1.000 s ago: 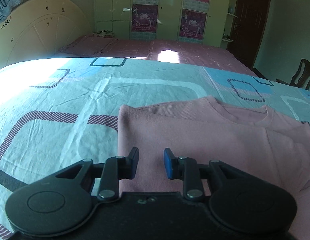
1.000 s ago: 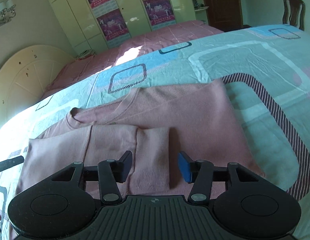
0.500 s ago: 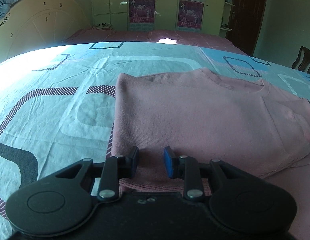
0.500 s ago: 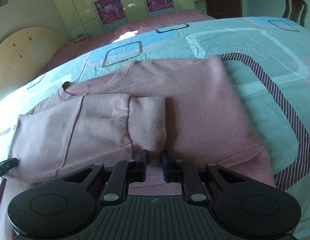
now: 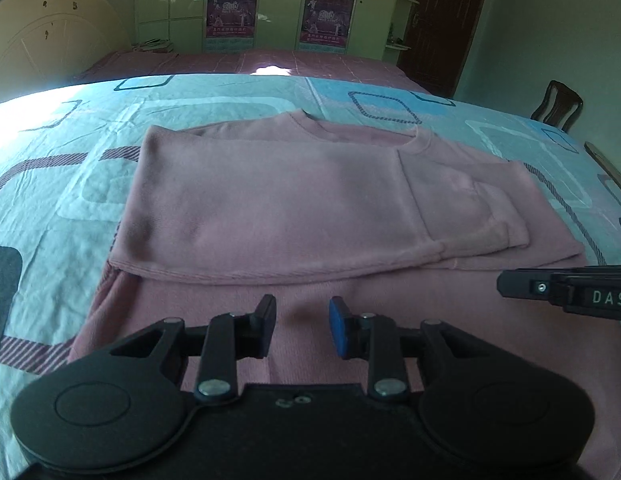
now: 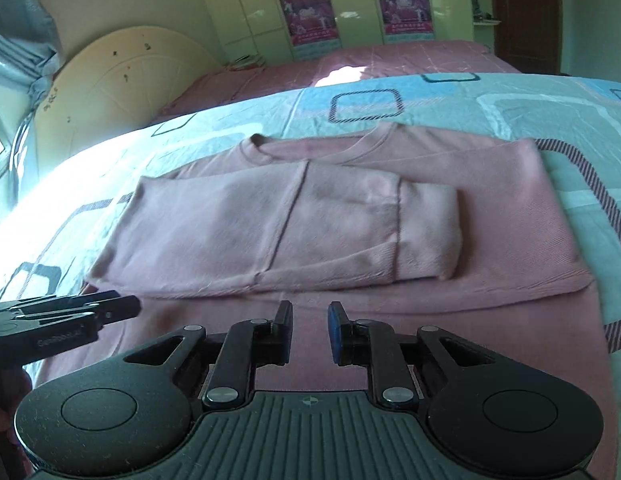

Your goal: Fold small clothes

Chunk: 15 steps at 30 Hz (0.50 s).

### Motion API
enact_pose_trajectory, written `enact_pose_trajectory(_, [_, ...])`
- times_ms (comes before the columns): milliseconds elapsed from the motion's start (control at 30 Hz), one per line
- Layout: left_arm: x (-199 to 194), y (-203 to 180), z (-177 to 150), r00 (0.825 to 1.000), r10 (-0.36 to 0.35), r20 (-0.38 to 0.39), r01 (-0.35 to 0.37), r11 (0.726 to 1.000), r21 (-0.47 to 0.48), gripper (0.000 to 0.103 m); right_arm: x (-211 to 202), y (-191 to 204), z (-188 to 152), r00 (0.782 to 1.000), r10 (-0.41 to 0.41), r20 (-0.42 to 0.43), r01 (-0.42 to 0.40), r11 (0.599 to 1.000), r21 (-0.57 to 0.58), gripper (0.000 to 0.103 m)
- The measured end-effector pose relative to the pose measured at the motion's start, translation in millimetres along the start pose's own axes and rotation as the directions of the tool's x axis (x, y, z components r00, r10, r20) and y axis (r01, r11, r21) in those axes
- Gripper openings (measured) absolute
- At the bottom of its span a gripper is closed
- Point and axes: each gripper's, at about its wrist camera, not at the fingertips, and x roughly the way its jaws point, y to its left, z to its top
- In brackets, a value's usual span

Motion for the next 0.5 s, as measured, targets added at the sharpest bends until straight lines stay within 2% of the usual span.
enact_pose_trajectory(100, [-8,-14,-18,0.999,-0.014,-0.030,0.014,1.000,0.012,0.029,-4,10,-17,0.997,0.054,-0.048,-0.056,0.998,-0.042,0.019])
enact_pose_trajectory(200, [-16,-16,-36,0.999,0.005,-0.052,-0.005,1.000,0.015,0.030,-13,11,-38,0.994,0.076,-0.082,-0.083,0.993,-0.081,0.019])
enact_pose_trajectory(267, [-18,-14,-46,0.998,0.025,-0.049,-0.024,1.000,0.019,0.033,-10,3,-51,0.994,0.015,-0.109,-0.028,0.993,-0.117,0.019])
enact_pose_trajectory(367, [-23,-14,-53,0.997,0.075,-0.030,-0.073,0.996,0.060,0.033,-19,-13,-57,0.997,0.006,-0.076,-0.015,0.993,-0.115,0.019])
enact_pose_trajectory(500, [-35,-4,-60,0.990,0.139,-0.033,-0.138,0.990,0.035,0.033,-37,-38,-65,0.998,-0.026,-0.060,0.017,0.990,-0.142,0.019])
